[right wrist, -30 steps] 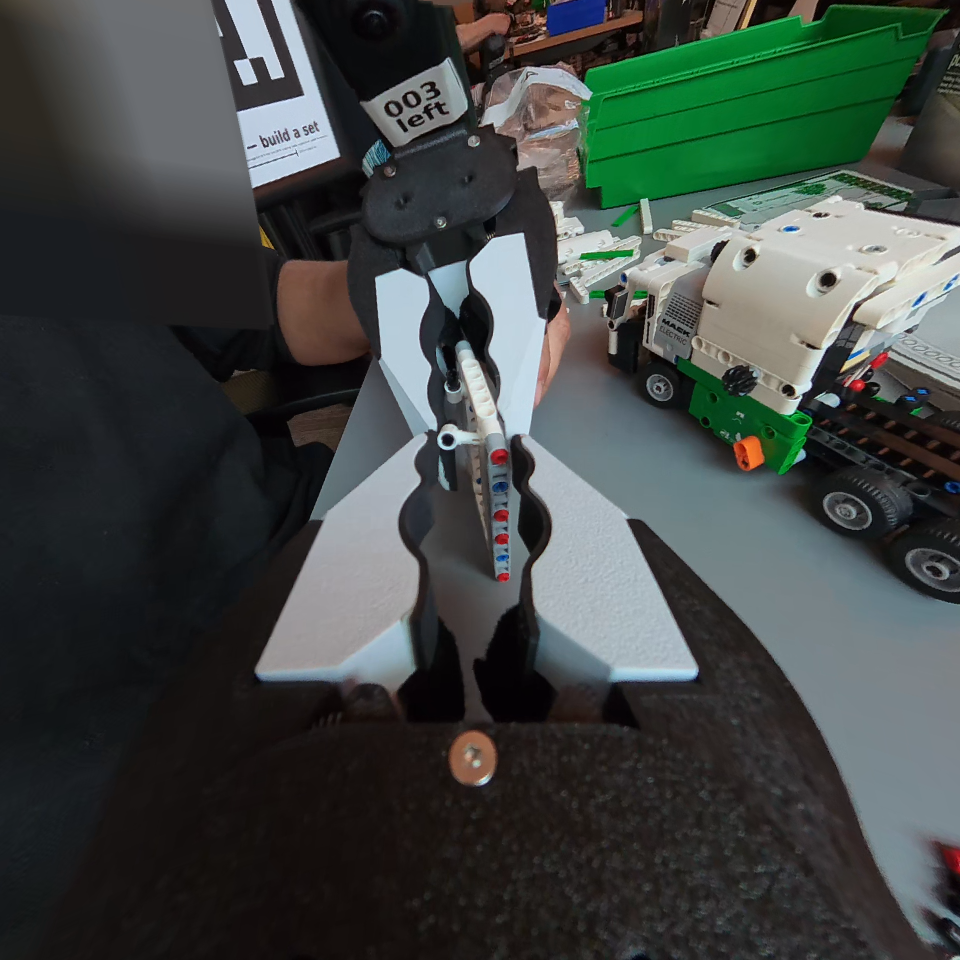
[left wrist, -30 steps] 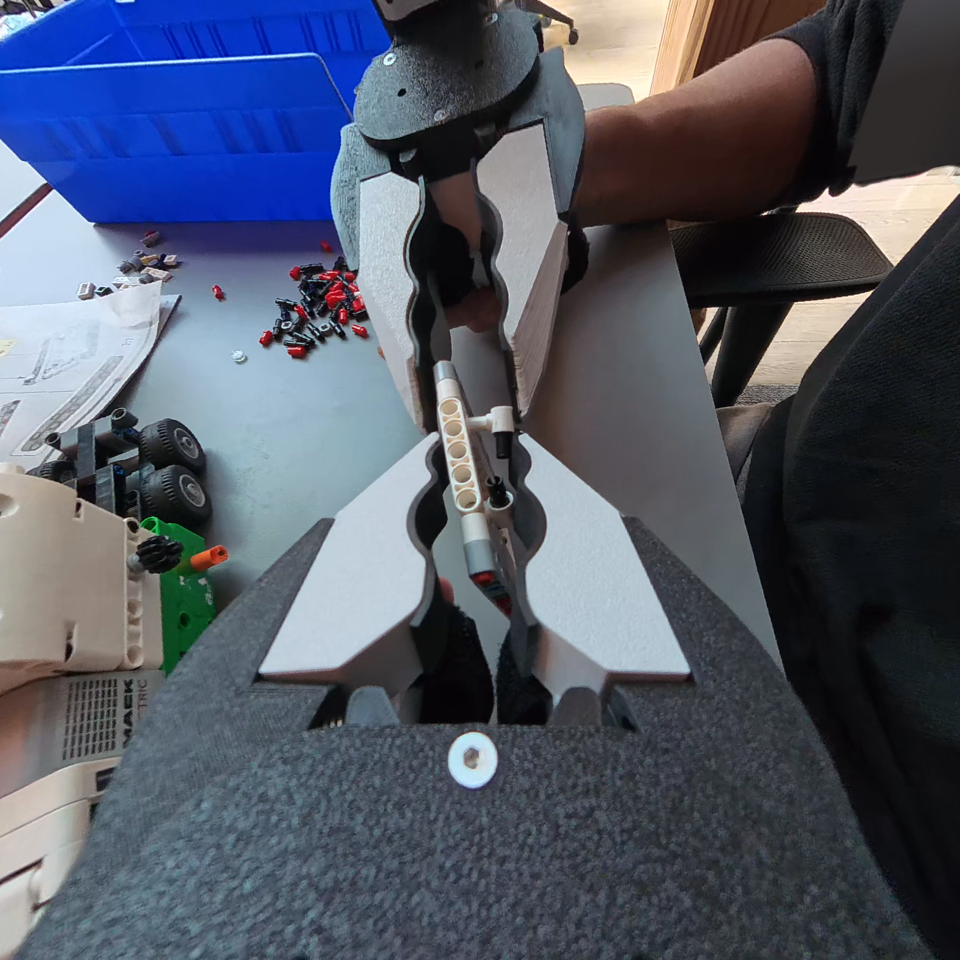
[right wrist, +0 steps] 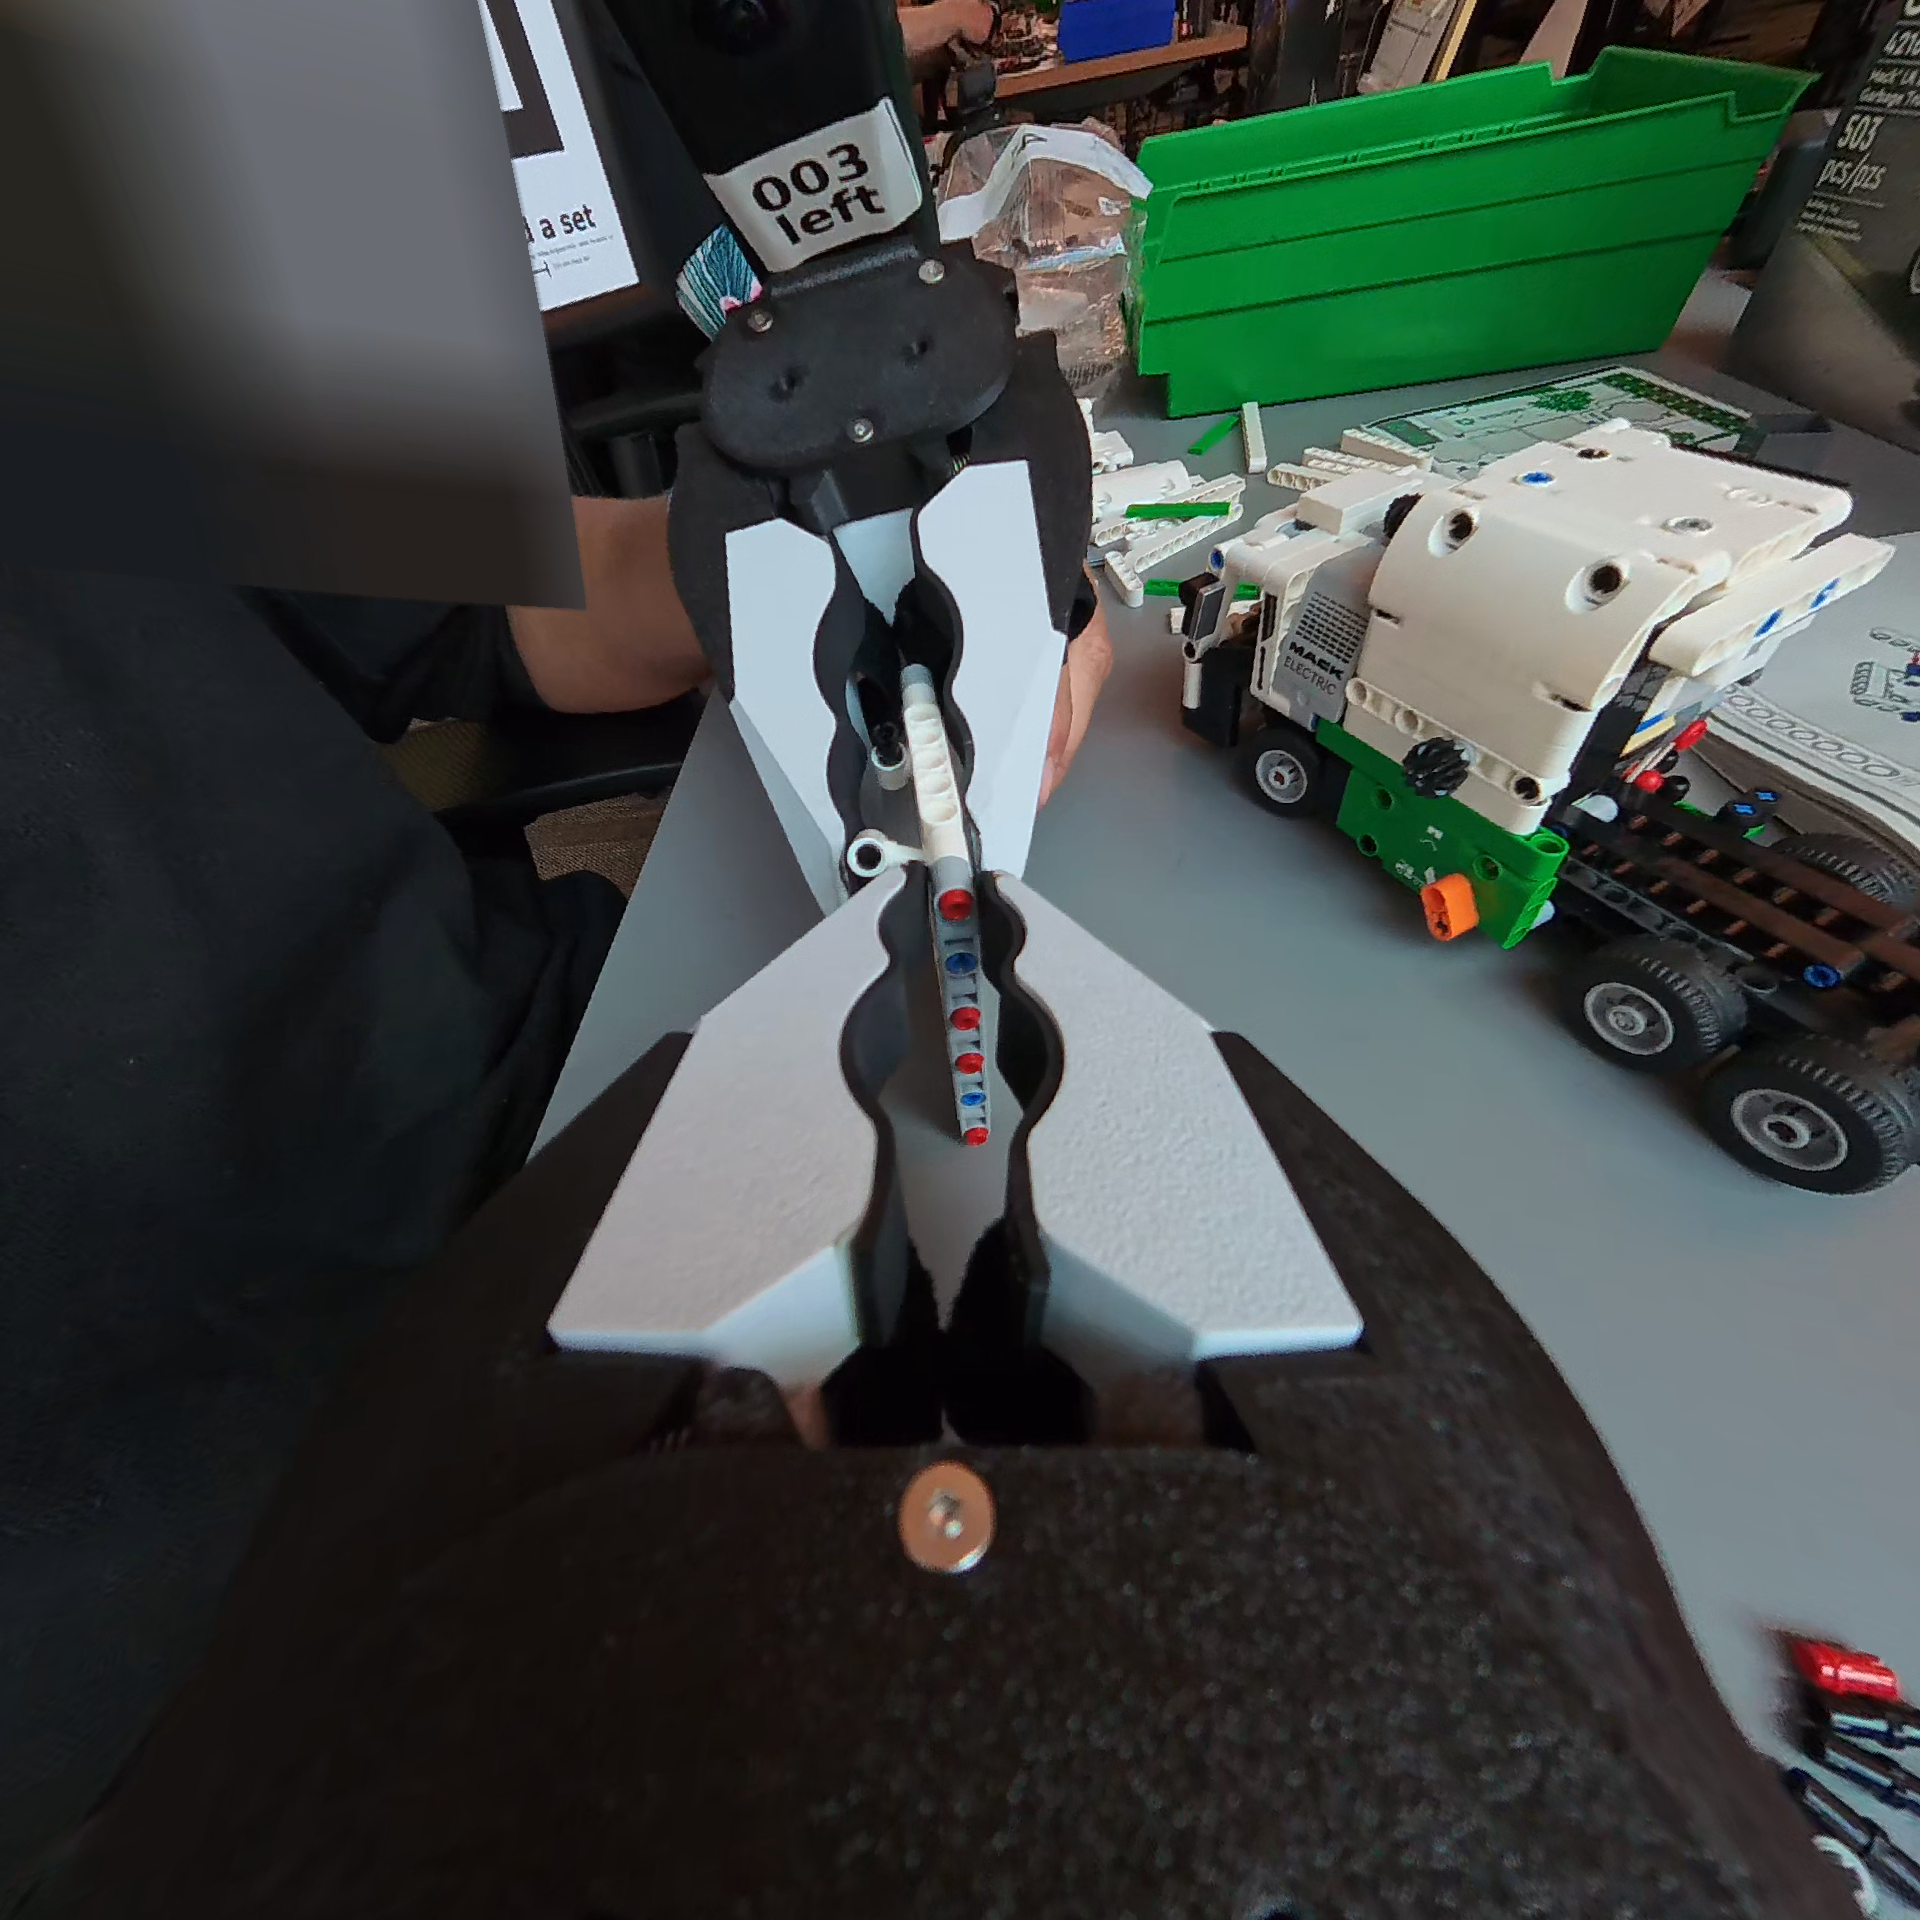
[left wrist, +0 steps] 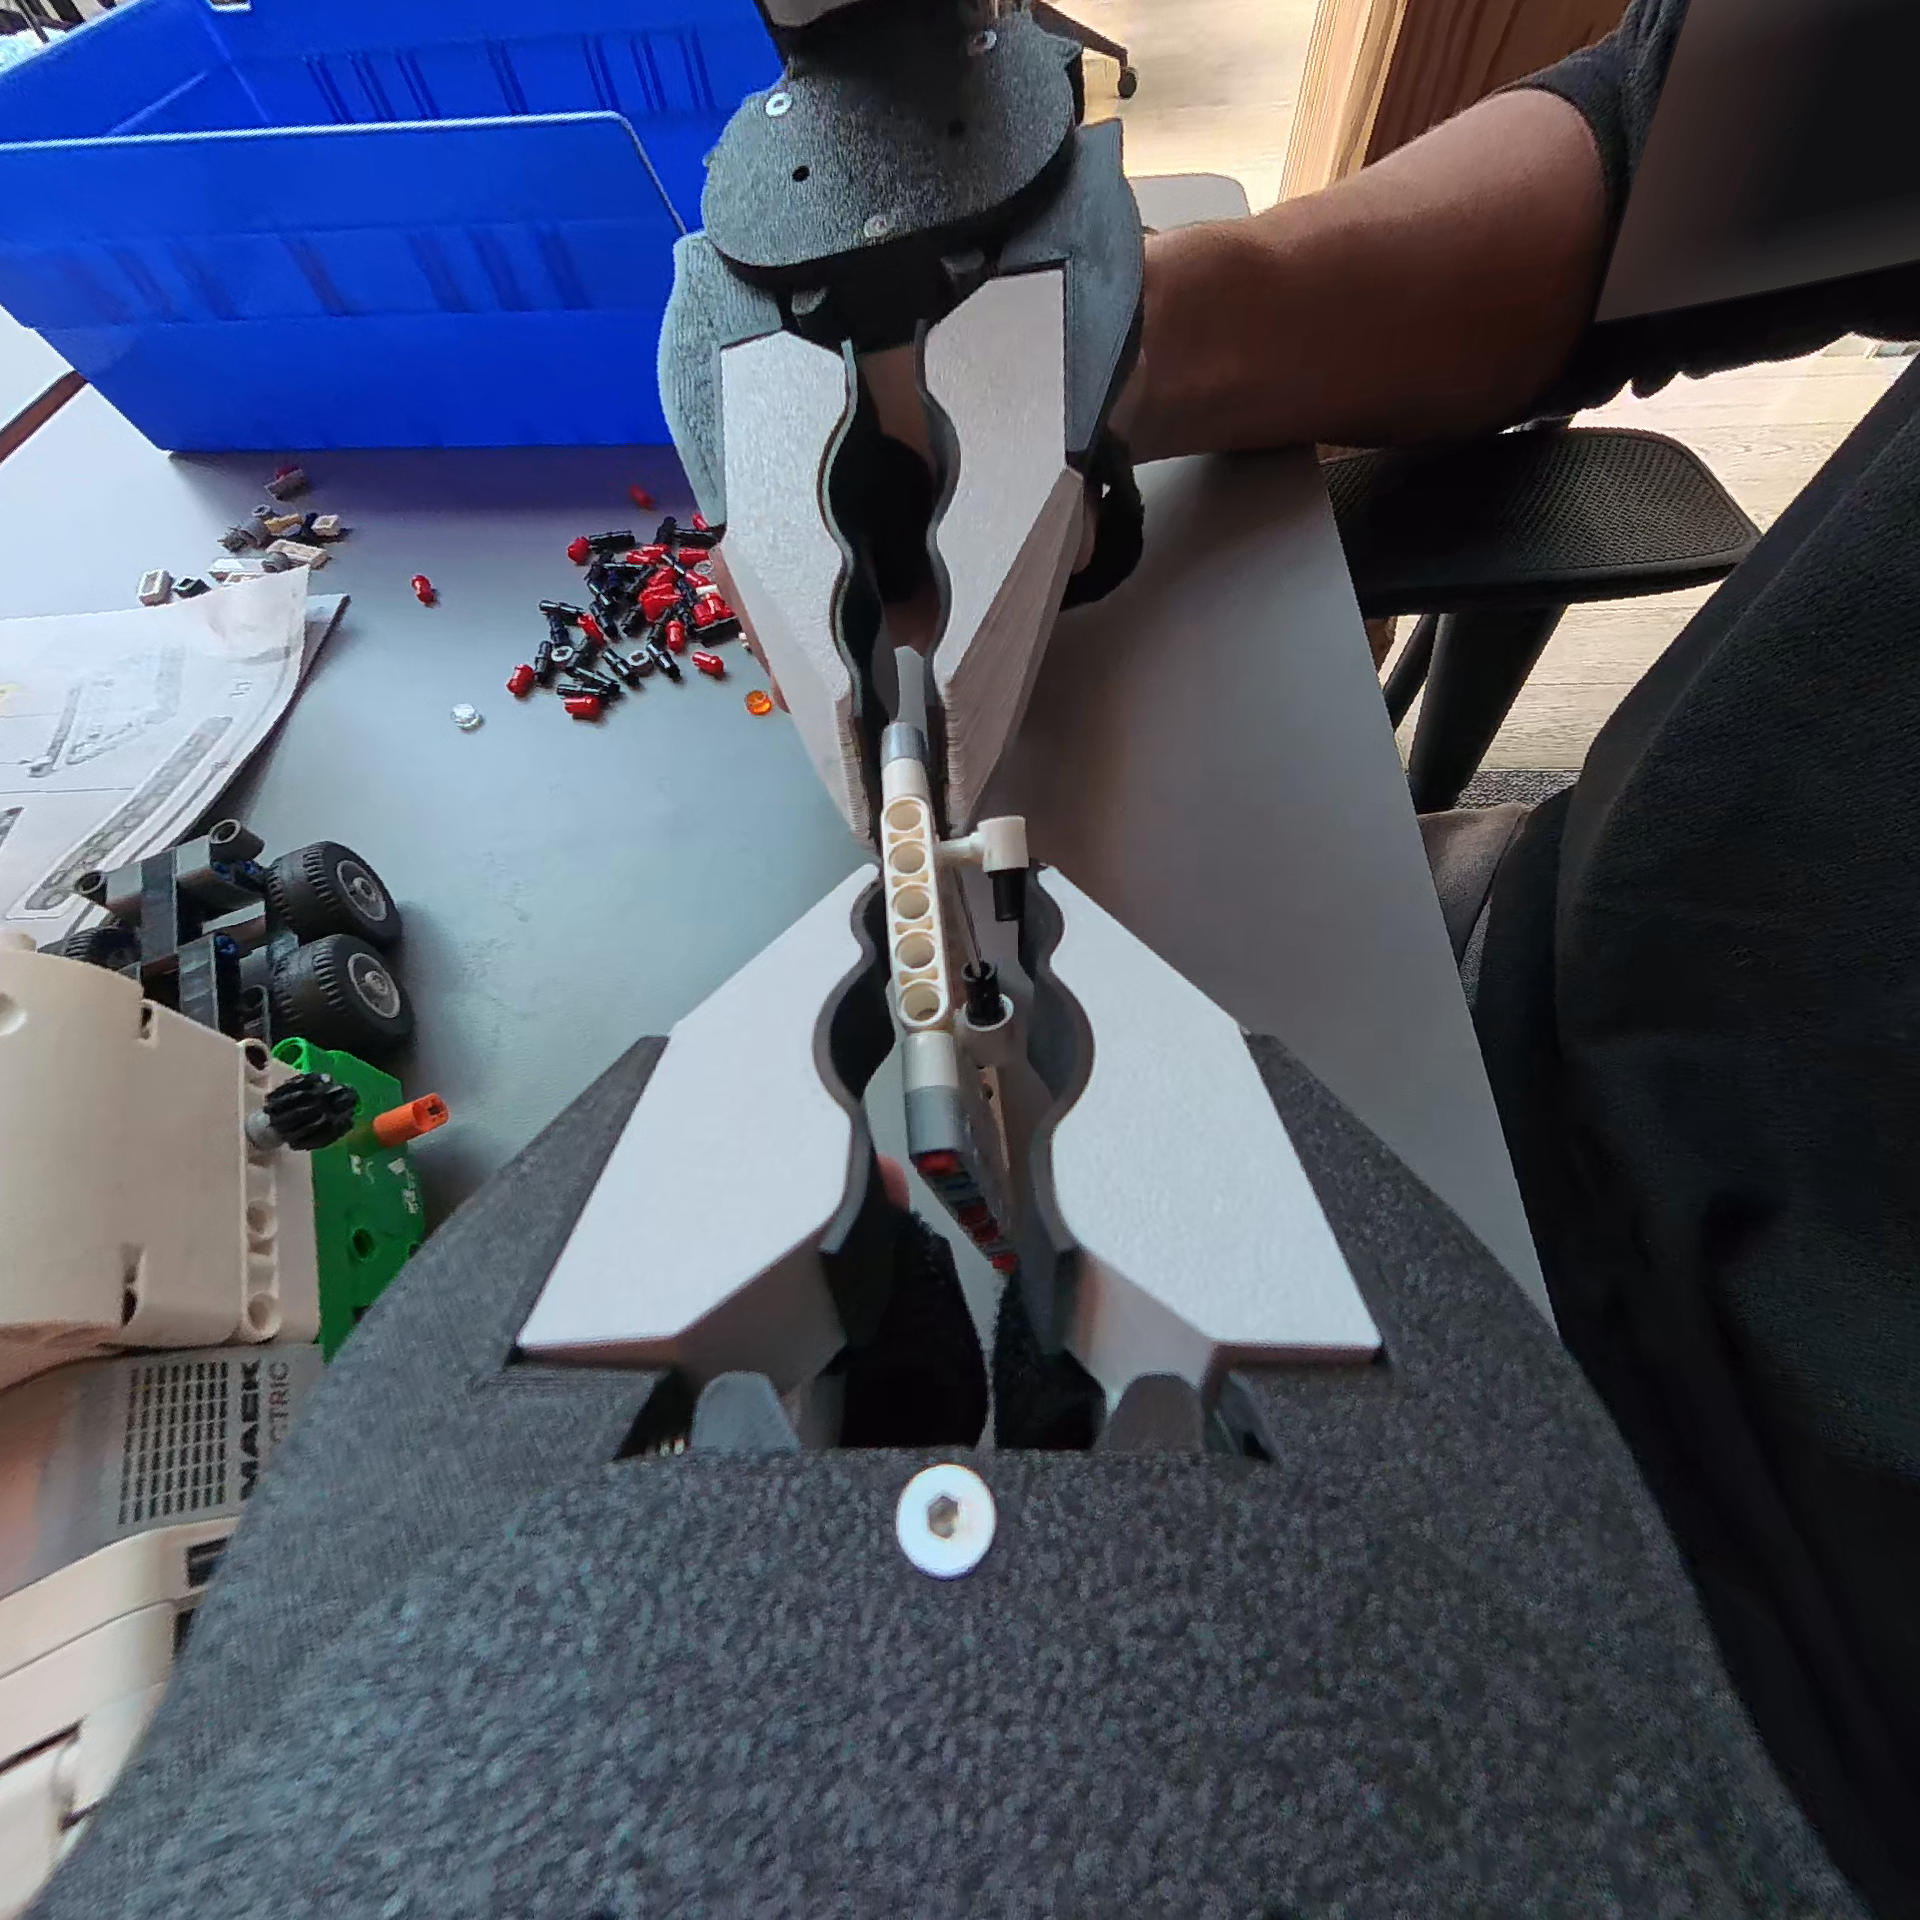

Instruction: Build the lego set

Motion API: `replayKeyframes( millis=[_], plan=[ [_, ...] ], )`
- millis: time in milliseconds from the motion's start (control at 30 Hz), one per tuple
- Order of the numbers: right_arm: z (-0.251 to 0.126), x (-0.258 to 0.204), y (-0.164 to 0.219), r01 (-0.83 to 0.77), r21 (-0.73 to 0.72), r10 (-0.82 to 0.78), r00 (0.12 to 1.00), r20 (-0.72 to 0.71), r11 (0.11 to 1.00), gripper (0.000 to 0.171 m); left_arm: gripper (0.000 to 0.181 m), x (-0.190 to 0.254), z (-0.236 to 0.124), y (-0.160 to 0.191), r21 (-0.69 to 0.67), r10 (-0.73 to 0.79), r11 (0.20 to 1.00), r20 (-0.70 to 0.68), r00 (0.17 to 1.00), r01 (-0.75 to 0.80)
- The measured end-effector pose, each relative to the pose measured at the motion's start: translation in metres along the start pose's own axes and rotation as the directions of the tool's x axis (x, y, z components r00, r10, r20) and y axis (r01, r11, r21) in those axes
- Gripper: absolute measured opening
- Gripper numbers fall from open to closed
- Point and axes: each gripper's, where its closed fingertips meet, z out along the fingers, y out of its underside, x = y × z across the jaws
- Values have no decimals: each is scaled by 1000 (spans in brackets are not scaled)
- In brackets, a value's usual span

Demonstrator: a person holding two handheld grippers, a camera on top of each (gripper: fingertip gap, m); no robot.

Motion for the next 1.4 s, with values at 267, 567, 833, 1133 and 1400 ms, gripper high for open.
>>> replayKeyframes(
  millis=[267,567,833,1133,1400],
  plan=[
    [-1,-4,3,-51,-27,53,997,49,998,28,17,-2,1,0,-3,-7,1000,11,1000,7],
    [5,-2,-3,-124,2,124,992,34,992,31,17,-3,2,0,-6,0,1000,25,1000,0],
    [3,-2,-2,-82,-1,82,996,31,997,30,17,-3,2,0,-4,-3,1000,26,1000,3],
    [2,-1,1,-84,-7,84,996,39,996,27,20,-3,0,1,-3,-24,1000,15,1000,24],
    [1,-2,1,-85,-1,85,995,49,996,27,20,-2,0,1,0,-36,999,5,999,36]
  ],
)
